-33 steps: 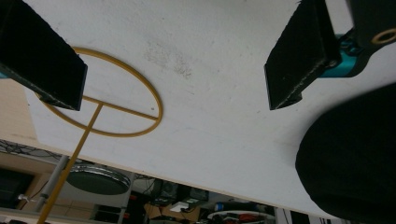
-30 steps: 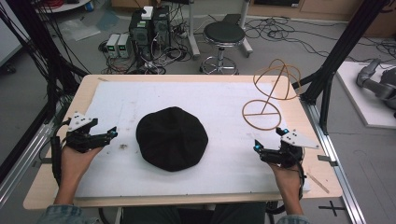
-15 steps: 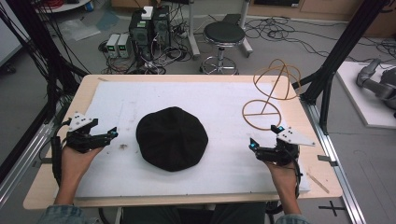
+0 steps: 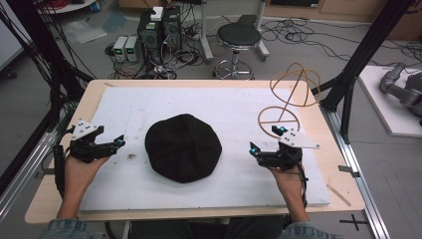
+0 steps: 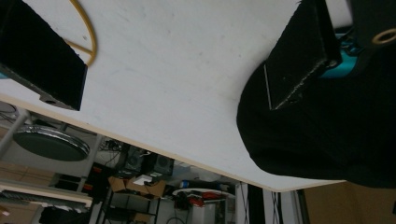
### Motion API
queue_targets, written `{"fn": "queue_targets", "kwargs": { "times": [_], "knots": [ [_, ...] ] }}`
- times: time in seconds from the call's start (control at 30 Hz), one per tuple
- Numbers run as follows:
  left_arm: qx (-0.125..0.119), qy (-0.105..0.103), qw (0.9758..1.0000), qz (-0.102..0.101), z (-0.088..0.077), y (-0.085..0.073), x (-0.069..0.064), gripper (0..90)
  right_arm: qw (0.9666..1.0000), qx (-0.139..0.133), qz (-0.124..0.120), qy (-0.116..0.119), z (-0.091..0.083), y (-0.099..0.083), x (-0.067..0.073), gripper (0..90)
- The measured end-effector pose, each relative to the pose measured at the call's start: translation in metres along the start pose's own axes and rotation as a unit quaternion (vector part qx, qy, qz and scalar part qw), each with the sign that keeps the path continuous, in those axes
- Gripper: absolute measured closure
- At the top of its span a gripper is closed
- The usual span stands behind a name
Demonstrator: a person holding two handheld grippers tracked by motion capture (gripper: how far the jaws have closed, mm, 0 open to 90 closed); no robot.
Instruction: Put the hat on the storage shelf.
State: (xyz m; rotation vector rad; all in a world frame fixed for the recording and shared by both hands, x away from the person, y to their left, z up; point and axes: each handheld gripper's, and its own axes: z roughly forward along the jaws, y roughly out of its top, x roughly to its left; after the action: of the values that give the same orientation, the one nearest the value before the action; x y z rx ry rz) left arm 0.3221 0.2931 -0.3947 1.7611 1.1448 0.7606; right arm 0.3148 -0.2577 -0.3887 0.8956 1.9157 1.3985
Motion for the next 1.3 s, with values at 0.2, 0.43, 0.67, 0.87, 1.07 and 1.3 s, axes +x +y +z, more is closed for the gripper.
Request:
{"fn": "queue_targets", "kwargs": {
  "times": [0.2,0.43,0.67,0.87,1.07,1.3],
  "knots": [
    [-0.001,-0.004,1.0000,0.000,-0.001,0.001,0.000,20.5,0.9996,-0.006,-0.022,0.014,0.018,0.011,0.016,5.4],
    [0.001,-0.005,1.0000,0.002,0.002,0.000,-0.003,20.5,0.9991,-0.018,-0.022,0.031,0.032,0.020,0.029,5.5],
    [0.000,-0.004,1.0000,0.002,0.001,0.001,-0.002,20.5,0.9986,-0.022,-0.009,0.048,0.041,0.024,0.037,5.5],
    [-0.001,-0.006,1.0000,0.002,0.000,0.001,-0.002,20.4,0.9976,-0.027,-0.009,0.064,0.050,0.026,0.047,5.5],
    [-0.001,-0.005,1.0000,0.001,0.000,0.001,-0.001,20.5,0.9964,-0.030,-0.002,0.079,0.059,0.029,0.056,5.5],
    [-0.001,-0.004,1.0000,0.001,-0.001,0.001,0.000,20.5,0.9949,-0.034,-0.001,0.095,0.070,0.031,0.070,5.6]
  ]
}}
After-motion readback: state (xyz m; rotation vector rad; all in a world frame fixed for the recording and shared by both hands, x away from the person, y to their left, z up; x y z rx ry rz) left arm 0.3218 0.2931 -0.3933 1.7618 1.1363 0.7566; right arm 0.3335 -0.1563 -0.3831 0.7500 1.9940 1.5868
